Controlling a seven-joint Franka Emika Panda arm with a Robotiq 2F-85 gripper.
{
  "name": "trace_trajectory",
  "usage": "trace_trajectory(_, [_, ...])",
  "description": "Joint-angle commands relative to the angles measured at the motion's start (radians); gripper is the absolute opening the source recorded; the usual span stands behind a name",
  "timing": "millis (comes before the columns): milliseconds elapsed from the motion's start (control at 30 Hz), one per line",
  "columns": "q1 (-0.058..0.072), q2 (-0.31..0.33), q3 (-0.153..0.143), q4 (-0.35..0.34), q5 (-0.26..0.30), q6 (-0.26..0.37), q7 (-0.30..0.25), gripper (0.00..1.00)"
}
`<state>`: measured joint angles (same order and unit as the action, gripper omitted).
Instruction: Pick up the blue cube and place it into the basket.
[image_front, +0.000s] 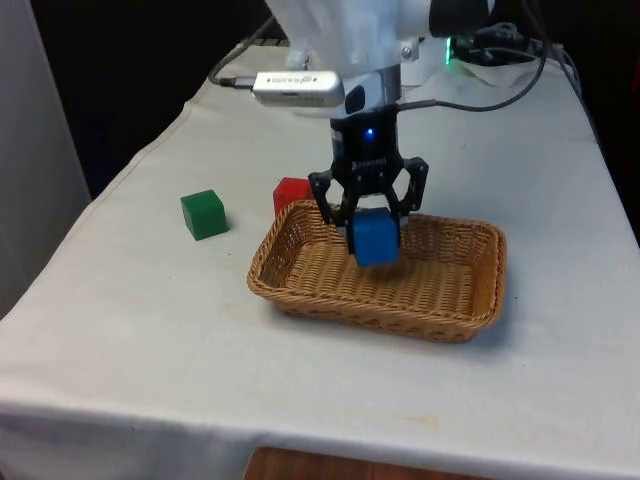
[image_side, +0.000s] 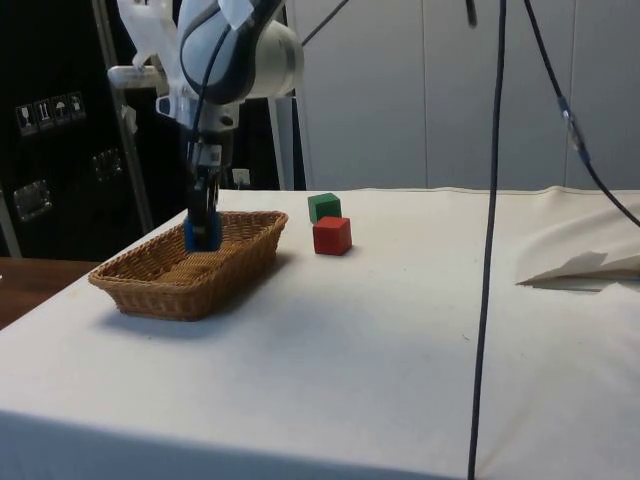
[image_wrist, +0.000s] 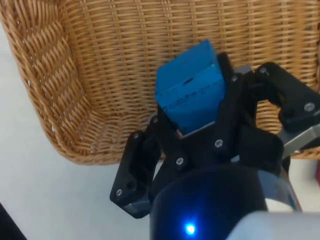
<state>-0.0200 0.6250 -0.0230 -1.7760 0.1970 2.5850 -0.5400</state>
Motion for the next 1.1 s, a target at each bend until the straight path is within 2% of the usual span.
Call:
trace_trajectory(0, [-0.011,0.012,0.015,0.01,0.017,0.007,-0.019,0.02])
trace_trajectory(100, [-0.011,0.026,0.016,0.017,0.039,0.01,-0.046,0.02])
trace_trajectory(133, [0.0,0.02,0.0,0.012,0.031,0.004,-0.035,0.02])
trace_trajectory(167, [-0.011,0.031,0.016,0.02,0.047,0.01,-0.054,0.02])
trace_trajectory(400, [-0.007,0.059,0.012,0.043,0.105,0.006,-0.115,0.02])
trace_trajectory(433, [-0.006,0.062,0.012,0.045,0.108,0.007,-0.117,0.02])
trace_trajectory(467, [0.001,0.054,0.002,0.036,0.099,0.004,-0.108,0.02])
trace_trajectory(500, [-0.006,0.066,0.012,0.048,0.11,0.007,-0.118,0.02])
trace_trajectory(667, [-0.006,0.089,0.016,0.068,0.112,0.008,-0.121,0.02])
trace_trajectory(767, [0.001,0.091,0.005,0.069,0.103,0.004,-0.111,0.02])
trace_trajectory(833, [-0.002,0.087,0.009,0.068,0.107,0.004,-0.115,0.02])
trace_trajectory(867, [-0.002,0.086,0.008,0.067,0.106,0.003,-0.115,0.06])
trace_trajectory(933, [-0.001,0.084,0.007,0.066,0.105,0.003,-0.114,0.22])
trace_trajectory(967, [0.0,0.083,0.006,0.065,0.104,0.002,-0.113,0.42])
trace_trajectory(1067, [0.001,0.087,0.004,0.07,0.103,0.001,-0.111,0.72])
